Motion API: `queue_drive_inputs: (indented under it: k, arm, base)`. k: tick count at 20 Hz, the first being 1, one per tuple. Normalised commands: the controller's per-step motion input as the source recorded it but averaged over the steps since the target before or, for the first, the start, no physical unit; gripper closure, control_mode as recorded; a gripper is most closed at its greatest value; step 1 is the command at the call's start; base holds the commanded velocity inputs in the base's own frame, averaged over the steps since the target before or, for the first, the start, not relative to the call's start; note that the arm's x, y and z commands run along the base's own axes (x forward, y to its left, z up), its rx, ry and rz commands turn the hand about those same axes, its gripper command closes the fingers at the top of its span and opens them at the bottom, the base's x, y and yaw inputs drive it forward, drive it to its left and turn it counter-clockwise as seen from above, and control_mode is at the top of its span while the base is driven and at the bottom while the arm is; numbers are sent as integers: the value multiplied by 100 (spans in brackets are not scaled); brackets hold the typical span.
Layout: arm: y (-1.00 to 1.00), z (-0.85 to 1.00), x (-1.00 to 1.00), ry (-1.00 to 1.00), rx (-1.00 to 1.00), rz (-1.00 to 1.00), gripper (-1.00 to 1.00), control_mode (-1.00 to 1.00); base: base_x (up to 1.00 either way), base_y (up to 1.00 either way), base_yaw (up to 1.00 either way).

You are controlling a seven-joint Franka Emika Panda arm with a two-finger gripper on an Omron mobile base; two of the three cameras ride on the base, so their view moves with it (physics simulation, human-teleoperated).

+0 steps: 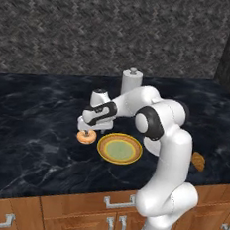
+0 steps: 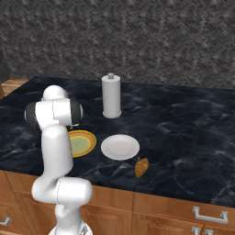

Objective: Place the pastries on the plates.

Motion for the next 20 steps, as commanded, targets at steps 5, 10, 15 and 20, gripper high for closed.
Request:
queue_drive_inputs:
  k: [5,10,15,20]
  arm:
    - [0,-30,0,0,0,0,-100,-100]
    - [-4,-51,-39,1,0,0,-100,-100]
    - [-11,-70,-64,0,0,0,-100,-100]
    - [1,-33,-2,0,0,0,100,-100]
  base:
    - [0,0,0]
    - [0,0,0]
    - [0,0,0]
    - [0,0,0]
